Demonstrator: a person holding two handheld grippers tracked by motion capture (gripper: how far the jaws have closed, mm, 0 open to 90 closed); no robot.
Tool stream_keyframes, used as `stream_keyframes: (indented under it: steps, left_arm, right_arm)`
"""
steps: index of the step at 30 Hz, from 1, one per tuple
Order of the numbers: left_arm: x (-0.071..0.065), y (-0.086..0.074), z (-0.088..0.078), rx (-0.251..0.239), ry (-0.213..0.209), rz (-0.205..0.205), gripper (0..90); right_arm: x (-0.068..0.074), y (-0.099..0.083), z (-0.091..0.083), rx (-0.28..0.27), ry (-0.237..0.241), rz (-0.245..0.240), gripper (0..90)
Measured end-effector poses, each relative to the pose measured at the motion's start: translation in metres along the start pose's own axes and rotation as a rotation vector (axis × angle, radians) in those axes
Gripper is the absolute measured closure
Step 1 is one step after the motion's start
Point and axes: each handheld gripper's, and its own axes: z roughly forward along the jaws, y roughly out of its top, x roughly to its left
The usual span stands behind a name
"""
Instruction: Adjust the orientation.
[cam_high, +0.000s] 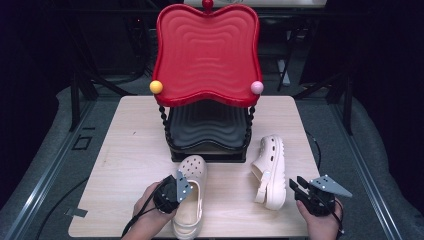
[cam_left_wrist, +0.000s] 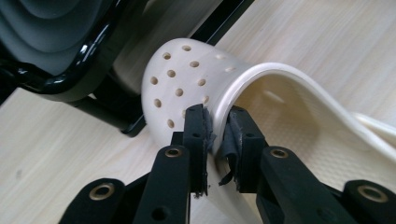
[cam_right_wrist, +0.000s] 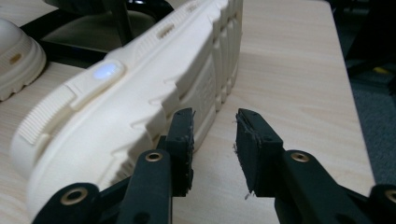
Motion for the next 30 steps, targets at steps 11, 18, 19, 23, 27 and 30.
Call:
stream_keyframes:
  steps: [11,18,19,23,27,30]
  left_arm:
    - [0.034,-0.047,-0.037,-0.1,-0.057,-0.176,63.5]
    - [0.057,-0.1,-0.036,-0.103,-0.085,-0.384,61.4]
    - [0.062,-0.105,-0.035,-0.093,-0.085,-0.409,60.5]
    - [0.079,-0.123,-0.029,-0.152,-0.087,-0.58,55.5]
    - [0.083,-0.131,-0.029,-0.16,-0.067,-0.623,54.5]
    - [0.084,-0.132,-0.028,-0.17,-0.057,-0.619,53.2]
  right_arm:
    - [0.039,0.023,-0.014,-0.078,0.093,-0.167,84.7]
    - [0.046,0.019,0.001,0.011,0.108,-0.227,90.0]
    - [0.046,0.019,0.001,0.013,0.102,-0.225,90.0]
    - [0.044,0.017,-0.001,0.001,0.089,-0.207,90.0]
    - [0.04,0.016,-0.004,-0.004,0.08,-0.189,90.0]
    - [0.035,0.015,-0.007,-0.006,0.071,-0.177,90.0]
